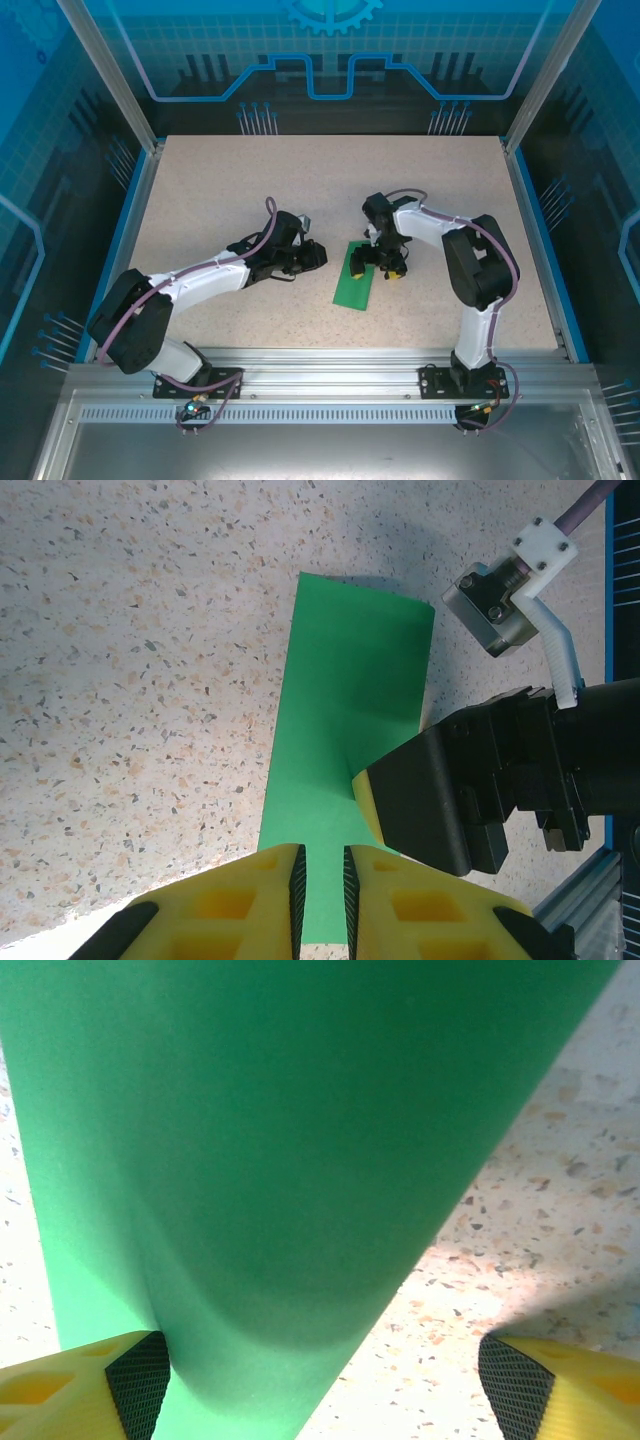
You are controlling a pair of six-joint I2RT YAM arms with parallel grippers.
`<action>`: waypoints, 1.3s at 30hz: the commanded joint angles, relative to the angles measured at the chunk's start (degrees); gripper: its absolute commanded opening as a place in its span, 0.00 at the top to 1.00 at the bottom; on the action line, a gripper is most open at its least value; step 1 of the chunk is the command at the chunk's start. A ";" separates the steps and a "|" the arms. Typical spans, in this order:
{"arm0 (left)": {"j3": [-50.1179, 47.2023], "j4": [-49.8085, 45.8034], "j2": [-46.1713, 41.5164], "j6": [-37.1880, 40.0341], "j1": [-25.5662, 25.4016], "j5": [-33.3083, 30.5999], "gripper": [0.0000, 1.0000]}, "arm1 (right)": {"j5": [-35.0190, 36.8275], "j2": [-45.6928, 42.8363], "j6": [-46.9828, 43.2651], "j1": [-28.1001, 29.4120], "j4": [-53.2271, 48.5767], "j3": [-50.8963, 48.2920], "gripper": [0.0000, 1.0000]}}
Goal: Fold a paper plane with a square sheet of paper (pick it up from the middle)
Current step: Hold the square sheet of paper at the center of the table.
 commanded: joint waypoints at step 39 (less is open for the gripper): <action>9.79 4.80 22.50 -3.62 -0.79 14.95 1.00 | 4.45 5.94 1.53 0.78 1.70 -1.58 0.12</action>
